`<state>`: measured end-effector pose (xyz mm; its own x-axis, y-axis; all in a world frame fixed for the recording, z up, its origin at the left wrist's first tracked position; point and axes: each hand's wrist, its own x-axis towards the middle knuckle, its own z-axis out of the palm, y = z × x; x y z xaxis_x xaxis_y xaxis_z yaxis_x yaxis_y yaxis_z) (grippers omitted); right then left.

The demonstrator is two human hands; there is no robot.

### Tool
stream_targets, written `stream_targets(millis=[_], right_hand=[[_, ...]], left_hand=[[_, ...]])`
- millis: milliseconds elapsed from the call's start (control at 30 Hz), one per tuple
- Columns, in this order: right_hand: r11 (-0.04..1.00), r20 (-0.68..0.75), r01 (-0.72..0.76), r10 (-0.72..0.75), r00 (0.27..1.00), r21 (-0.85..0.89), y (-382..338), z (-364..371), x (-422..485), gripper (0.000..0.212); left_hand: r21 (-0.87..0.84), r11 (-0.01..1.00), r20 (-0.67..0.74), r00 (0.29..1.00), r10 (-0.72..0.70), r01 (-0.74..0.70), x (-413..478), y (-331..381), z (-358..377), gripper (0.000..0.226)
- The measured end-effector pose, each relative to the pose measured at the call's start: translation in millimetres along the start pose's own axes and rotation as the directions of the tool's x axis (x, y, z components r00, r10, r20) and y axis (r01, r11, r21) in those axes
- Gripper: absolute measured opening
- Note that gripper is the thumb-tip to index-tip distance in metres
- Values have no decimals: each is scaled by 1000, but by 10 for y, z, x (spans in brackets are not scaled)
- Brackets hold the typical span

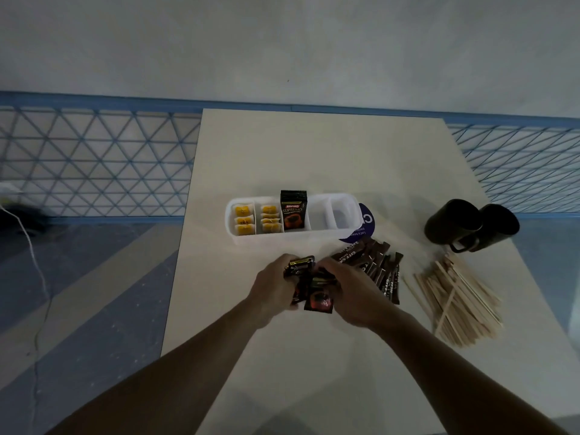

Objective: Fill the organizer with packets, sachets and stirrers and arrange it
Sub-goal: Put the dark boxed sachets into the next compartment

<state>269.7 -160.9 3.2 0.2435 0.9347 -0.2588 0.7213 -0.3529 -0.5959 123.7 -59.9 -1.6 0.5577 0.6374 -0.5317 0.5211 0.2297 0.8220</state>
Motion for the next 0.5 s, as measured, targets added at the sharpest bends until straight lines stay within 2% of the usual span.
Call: stream_targets(millis=[100, 267, 400, 500], right_hand=[[998, -3, -20, 20, 1000, 53, -96, -106, 74, 51], [993, -48, -52, 57, 997, 103, -180, -129, 168, 80], [996, 21, -74, 73, 997, 45, -218, -120, 166, 76], [994, 48, -56, 52, 997, 96, -241, -100, 187, 71]], left_hand=[[-109, 994, 84, 996, -23, 32, -22, 97, -57, 26], [-143, 989, 162, 987, -16, 40, -27, 209, -119, 28], [-127, 992, 200, 980, 15, 10, -48, 271, -155, 33], [-128, 991, 169, 986, -5, 27, -49, 289, -161, 29]])
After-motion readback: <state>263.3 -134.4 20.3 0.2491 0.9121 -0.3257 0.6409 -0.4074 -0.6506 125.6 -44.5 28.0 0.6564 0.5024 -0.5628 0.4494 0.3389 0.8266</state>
